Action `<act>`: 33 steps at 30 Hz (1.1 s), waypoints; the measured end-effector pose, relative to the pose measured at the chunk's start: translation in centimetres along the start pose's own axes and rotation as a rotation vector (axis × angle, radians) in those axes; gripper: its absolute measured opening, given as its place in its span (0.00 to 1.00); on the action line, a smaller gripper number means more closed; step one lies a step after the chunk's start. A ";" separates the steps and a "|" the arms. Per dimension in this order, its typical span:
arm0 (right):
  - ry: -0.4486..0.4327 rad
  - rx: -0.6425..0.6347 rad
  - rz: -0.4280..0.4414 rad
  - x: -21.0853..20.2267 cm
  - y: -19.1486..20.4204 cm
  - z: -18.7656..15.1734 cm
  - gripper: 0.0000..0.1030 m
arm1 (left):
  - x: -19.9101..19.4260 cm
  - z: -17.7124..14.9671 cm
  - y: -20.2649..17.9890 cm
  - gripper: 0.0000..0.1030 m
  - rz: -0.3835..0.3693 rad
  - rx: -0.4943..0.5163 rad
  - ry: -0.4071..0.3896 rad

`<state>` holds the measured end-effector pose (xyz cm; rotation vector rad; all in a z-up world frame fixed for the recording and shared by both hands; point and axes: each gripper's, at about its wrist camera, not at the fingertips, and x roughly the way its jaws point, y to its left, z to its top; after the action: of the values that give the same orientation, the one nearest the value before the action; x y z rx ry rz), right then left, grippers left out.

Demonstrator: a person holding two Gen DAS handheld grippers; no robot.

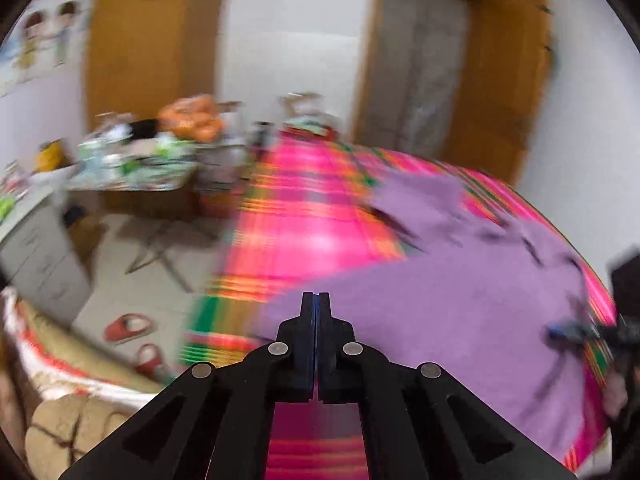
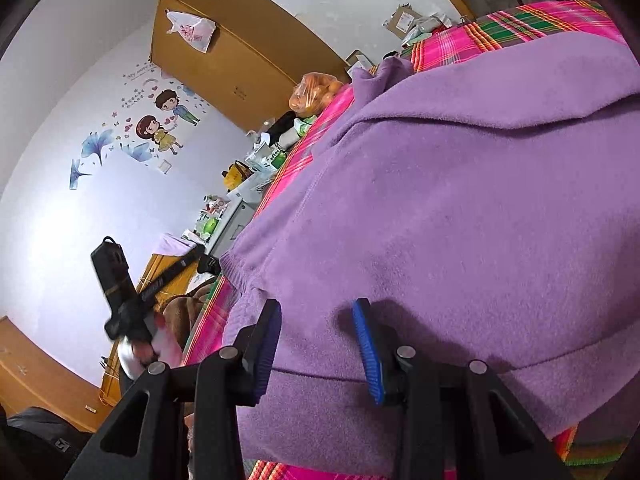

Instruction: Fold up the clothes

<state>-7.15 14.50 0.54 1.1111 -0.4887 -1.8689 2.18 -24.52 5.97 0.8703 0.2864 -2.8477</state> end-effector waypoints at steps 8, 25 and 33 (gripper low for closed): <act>0.003 -0.004 -0.015 0.3 0.0 0.0 0.37 | -1.7 2.4 9.7 0.00 0.294 -0.221 -0.127; 0.005 -0.008 -0.024 0.5 0.0 0.0 0.37 | 4.0 0.6 15.2 0.52 0.009 -0.480 0.115; 0.005 -0.006 -0.018 0.5 -0.2 0.1 0.37 | 4.2 0.7 15.2 0.37 0.073 -0.496 0.115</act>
<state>-7.38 14.21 0.21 1.1192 -0.4715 -1.8820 1.34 -39.77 2.03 0.9072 0.9050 -2.4836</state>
